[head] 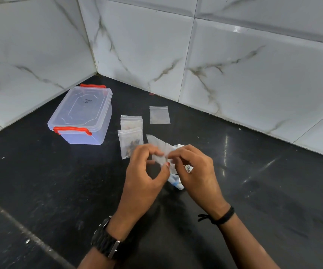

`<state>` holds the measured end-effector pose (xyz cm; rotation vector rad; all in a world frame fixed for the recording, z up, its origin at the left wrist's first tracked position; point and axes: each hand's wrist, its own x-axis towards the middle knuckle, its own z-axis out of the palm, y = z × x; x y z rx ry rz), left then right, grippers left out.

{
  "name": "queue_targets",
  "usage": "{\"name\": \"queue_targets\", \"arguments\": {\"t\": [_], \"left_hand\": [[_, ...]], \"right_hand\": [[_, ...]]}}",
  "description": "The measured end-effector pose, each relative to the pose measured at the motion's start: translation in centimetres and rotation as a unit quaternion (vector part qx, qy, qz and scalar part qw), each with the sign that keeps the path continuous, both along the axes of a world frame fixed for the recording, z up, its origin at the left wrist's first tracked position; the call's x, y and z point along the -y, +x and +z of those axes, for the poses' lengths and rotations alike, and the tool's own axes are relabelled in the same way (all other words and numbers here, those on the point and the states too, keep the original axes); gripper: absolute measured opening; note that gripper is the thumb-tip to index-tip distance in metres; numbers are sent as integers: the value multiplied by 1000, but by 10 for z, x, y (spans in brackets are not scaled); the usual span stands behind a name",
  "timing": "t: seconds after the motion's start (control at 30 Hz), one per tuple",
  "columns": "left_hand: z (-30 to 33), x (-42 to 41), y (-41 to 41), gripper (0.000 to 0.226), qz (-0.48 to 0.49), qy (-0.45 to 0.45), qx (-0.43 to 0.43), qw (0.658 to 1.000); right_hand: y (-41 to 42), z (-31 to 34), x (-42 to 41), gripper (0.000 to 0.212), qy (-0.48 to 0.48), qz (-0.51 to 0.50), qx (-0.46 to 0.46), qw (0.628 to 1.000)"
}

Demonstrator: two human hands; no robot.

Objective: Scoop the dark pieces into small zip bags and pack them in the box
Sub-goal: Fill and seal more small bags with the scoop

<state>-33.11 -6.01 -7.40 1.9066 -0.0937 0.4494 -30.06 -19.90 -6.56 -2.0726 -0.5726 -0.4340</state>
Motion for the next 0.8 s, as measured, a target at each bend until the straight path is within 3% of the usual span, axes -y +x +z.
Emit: {"name": "queue_targets", "arguments": {"t": [0.1, 0.2, 0.4, 0.63, 0.8], "left_hand": [[-7, -8, 4, 81, -91, 120, 32, 988], [-16, -13, 12, 95, -93, 261, 53, 959], [-23, -10, 26, 70, -21, 307, 95, 947], [-17, -6, 23, 69, 16, 313, 134, 940], [-24, -5, 20, 67, -26, 231, 54, 971]], "right_hand": [[0, 1, 0, 17, 18, 28, -43, 999], [-1, 3, -1, 14, 46, 46, -92, 994], [-3, 9, -2, 8, 27, 43, -164, 985], [-6, 11, -1, 22, -47, 1, -106, 993], [-6, 11, -4, 24, -71, 2, -116, 991]]}}
